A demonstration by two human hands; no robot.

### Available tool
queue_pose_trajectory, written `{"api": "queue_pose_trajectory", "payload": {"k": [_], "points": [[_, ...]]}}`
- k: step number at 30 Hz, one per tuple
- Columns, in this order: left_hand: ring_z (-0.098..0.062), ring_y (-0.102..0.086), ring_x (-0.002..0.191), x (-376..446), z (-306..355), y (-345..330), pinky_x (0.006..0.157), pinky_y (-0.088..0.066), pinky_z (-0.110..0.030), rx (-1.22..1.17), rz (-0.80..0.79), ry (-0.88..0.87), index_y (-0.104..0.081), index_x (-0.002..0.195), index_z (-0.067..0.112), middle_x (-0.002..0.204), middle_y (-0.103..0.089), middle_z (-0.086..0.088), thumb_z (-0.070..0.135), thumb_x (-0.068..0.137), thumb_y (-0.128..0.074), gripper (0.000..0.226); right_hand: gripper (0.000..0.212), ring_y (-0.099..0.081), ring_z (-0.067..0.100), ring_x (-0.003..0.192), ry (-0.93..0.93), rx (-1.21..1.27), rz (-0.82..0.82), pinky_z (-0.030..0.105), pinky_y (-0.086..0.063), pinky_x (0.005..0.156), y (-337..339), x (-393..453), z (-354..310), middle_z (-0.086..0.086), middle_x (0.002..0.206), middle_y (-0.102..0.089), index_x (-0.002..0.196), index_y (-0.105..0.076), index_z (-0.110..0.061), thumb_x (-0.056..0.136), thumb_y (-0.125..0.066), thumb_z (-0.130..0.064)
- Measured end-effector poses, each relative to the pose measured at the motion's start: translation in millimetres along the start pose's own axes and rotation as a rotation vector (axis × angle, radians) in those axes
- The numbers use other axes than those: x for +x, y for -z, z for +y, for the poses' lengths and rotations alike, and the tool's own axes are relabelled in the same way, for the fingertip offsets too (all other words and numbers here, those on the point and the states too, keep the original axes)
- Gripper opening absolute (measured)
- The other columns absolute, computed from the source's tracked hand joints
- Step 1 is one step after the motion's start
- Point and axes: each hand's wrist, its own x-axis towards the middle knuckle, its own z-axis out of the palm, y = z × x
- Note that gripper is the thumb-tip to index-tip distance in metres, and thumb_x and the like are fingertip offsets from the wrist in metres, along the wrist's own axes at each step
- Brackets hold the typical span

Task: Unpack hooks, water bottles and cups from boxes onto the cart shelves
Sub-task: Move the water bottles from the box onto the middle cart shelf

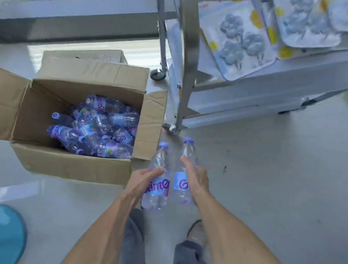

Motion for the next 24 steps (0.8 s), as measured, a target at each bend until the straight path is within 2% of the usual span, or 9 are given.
{"api": "queue_pose_trajectory", "payload": {"k": [3, 7, 9, 10, 14, 16, 19, 21, 24], "points": [[-0.018, -0.058, 0.062, -4, 14, -67, 0.058, -0.048, -0.028, -0.005, 0.074, -0.16, -0.057, 0.074, 0.009, 0.066, -0.058, -0.005, 0.027, 0.082, -0.078, 0.029, 0.053, -0.054, 0.021, 0.091, 0.137, -0.066, 0.185, 0.029, -0.037, 0.077, 57, 11, 6, 0.007, 0.111, -0.064, 0.102, -0.055, -0.021, 0.074, -0.071, -0.063], [-0.017, -0.064, 0.066, 2, 55, -129, 0.06, -0.053, -0.027, -0.026, 0.09, -0.322, -0.068, 0.087, 0.01, 0.075, -0.069, -0.004, 0.025, 0.084, -0.076, 0.017, 0.05, -0.056, 0.027, 0.097, 0.298, -0.072, 0.321, 0.027, -0.041, 0.072, 108, 27, -18, 0.005, 0.097, -0.06, 0.099, -0.05, -0.022, 0.074, -0.072, -0.059], [-0.015, -0.068, 0.068, 6, 78, -145, 0.061, -0.056, -0.026, -0.02, 0.106, -0.369, -0.07, 0.095, 0.014, 0.081, -0.073, -0.003, 0.026, 0.083, -0.076, 0.018, 0.048, -0.054, 0.024, 0.086, 0.34, -0.022, 0.341, 0.009, -0.037, 0.049, 121, 33, -39, 0.003, 0.093, -0.06, 0.098, -0.051, -0.023, 0.073, -0.073, -0.058], [-0.014, -0.069, 0.068, 8, 88, -150, 0.061, -0.057, -0.026, -0.02, 0.119, -0.386, -0.07, 0.096, 0.016, 0.082, -0.074, -0.002, 0.027, 0.082, -0.076, 0.018, 0.047, -0.054, 0.021, 0.079, 0.357, 0.01, 0.341, 0.007, -0.034, 0.042, 126, 36, -50, 0.003, 0.091, -0.06, 0.096, -0.051, -0.024, 0.073, -0.074, -0.058], [-0.021, -0.071, 0.074, 19, 124, -142, 0.068, -0.059, -0.033, 0.012, 0.203, -0.389, -0.069, 0.103, 0.008, 0.088, -0.073, -0.008, 0.032, 0.08, -0.077, 0.034, 0.042, -0.054, 0.008, 0.069, 0.424, 0.104, 0.336, 0.006, -0.034, 0.04, 131, 42, -87, -0.009, 0.08, -0.057, 0.095, -0.052, -0.024, 0.074, -0.076, -0.051], [-0.031, -0.073, 0.082, 23, 138, -130, 0.075, -0.061, -0.041, 0.034, 0.16, -0.375, -0.068, 0.101, 0.01, 0.093, -0.074, -0.014, 0.033, 0.08, -0.076, 0.032, 0.041, -0.053, 0.0, 0.068, 0.444, 0.153, 0.333, 0.005, -0.031, 0.035, 127, 44, -98, -0.011, 0.081, -0.058, 0.097, -0.052, -0.023, 0.075, -0.076, -0.047], [-0.025, -0.075, 0.078, 27, 149, -116, 0.068, -0.062, -0.034, 0.104, 0.161, -0.391, -0.068, 0.095, 0.02, 0.088, -0.076, -0.007, 0.037, 0.077, -0.077, 0.027, 0.042, -0.053, -0.002, 0.069, 0.47, 0.156, 0.337, 0.007, -0.033, 0.038, 118, 48, -106, -0.013, 0.08, -0.057, 0.098, -0.05, -0.024, 0.075, -0.076, -0.048], [-0.021, -0.074, 0.079, 32, 156, -111, 0.068, -0.06, -0.031, 0.094, 0.198, -0.408, -0.066, 0.091, 0.025, 0.09, -0.075, -0.005, 0.037, 0.077, -0.078, 0.022, 0.043, -0.055, 0.002, 0.07, 0.486, 0.128, 0.337, 0.016, -0.039, 0.048, 111, 54, -109, -0.014, 0.078, -0.057, 0.096, -0.048, -0.024, 0.075, -0.075, -0.049], [-0.02, -0.073, 0.084, 36, 169, -110, 0.071, -0.06, -0.03, 0.029, 0.241, -0.447, -0.067, 0.093, 0.022, 0.095, -0.074, -0.005, 0.03, 0.08, -0.078, 0.019, 0.041, -0.055, 0.003, 0.069, 0.54, 0.09, 0.353, 0.02, -0.039, 0.057, 103, 65, -117, -0.017, 0.077, -0.057, 0.095, -0.046, -0.026, 0.075, -0.076, -0.046]]}}
